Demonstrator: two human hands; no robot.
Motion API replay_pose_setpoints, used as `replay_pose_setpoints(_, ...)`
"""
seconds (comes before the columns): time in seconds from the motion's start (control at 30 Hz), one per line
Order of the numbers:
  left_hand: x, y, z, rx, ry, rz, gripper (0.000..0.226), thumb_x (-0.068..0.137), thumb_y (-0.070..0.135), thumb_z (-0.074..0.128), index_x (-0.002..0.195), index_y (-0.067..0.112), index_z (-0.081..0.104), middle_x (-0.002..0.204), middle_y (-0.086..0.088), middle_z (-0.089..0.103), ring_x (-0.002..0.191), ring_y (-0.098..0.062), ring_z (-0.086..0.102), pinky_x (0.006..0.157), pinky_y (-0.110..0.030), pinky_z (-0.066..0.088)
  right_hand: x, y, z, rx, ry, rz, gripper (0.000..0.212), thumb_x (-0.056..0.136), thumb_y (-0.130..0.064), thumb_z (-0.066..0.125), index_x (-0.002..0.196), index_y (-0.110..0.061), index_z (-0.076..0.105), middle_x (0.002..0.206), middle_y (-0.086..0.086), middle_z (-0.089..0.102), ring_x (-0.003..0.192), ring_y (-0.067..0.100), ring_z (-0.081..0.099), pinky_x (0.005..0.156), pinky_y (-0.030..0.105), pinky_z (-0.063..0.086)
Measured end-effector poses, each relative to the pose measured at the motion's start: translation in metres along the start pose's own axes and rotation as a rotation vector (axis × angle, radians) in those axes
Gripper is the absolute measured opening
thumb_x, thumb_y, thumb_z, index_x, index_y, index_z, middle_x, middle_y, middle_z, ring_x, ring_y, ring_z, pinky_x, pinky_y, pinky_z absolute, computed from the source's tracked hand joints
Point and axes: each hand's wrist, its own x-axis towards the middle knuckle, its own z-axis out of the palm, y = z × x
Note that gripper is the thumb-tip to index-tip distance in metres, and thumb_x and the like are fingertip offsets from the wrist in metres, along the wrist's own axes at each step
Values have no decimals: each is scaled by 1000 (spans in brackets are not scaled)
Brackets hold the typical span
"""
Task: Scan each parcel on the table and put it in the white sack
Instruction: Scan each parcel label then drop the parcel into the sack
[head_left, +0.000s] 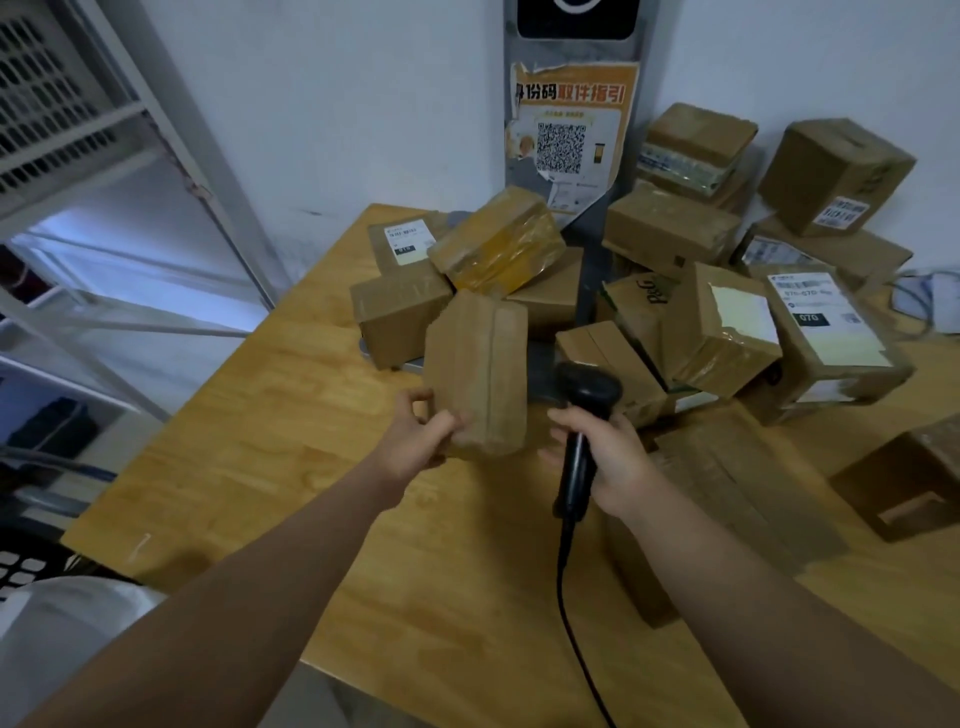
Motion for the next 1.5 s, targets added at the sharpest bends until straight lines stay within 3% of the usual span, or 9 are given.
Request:
replay_pose_setpoints(0.2,-33,18,8,-472,-364,-74,39,96,40,37,128,24,53,130,-6,60,119,-27,55,102,-52,43,-8,-17,-9,87,-237,73,85,54,-35,94,130,-17,60,130,10,63,120,31,59,98,58,47)
replay_pose_setpoints(0.4,-39,28,30,-95,6,273,40,97,7,43,131,22,57,117,-3,65,97,-13,62,70,-19,50,-23,-21,-9,-150,-58,-191,58,74,-5,79,127,-16,57,115,6,69,107,22,66,94,44,53)
replay_pose_setpoints(0.47,-42,31,39,-141,10,269,38,97,27,48,134,22,54,122,1,65,106,-14,62,78,-24,50,-31,-20,-5,-191,-28,-267,58,76,-5,79,127,-18,53,114,2,67,105,16,64,87,37,54)
replay_pose_setpoints(0.53,-46,34,48,-127,-45,241,66,86,59,58,140,23,45,128,5,61,114,-13,59,88,-27,48,-39,-19,0,-258,-14,-341,56,77,-3,77,122,-23,52,111,-6,64,103,9,61,80,26,50)
replay_pose_setpoints(0.7,-44,30,42,-57,-26,48,76,79,38,75,139,20,31,128,0,54,108,-15,56,75,-29,46,-50,-30,-7,-300,-27,-277,48,80,-3,70,118,-25,50,105,-4,62,98,11,58,73,26,46)
replay_pose_setpoints(0.87,-44,8,26,-7,9,8,78,83,44,70,139,13,25,127,-2,51,112,-20,55,85,-34,48,-57,-43,-19,-478,-74,-63,39,81,-20,73,117,-15,58,98,9,67,98,29,66,97,51,49)
replay_pose_setpoints(1.03,-49,-1,26,-52,-14,1,71,80,30,76,133,15,32,124,-1,54,113,-20,57,94,-41,51,-70,-38,-17,-575,-138,-86,16,84,-11,68,98,-12,59,92,9,63,103,34,63,97,45,49)
replay_pose_setpoints(1.27,-47,0,3,-13,72,17,96,50,49,83,131,12,48,122,-3,61,107,-19,63,73,-32,58,-73,-40,-11,-468,-72,-234,21,87,-2,62,97,-17,52,87,5,58,87,23,61,95,46,49)
replay_pose_setpoints(1.5,-45,3,8,48,177,69,68,77,30,80,131,7,44,111,1,57,97,-16,59,85,-37,54,-90,-46,-4,-394,-397,-145,19,85,-25,69,88,-7,63,69,3,58,67,16,58,71,29,50)
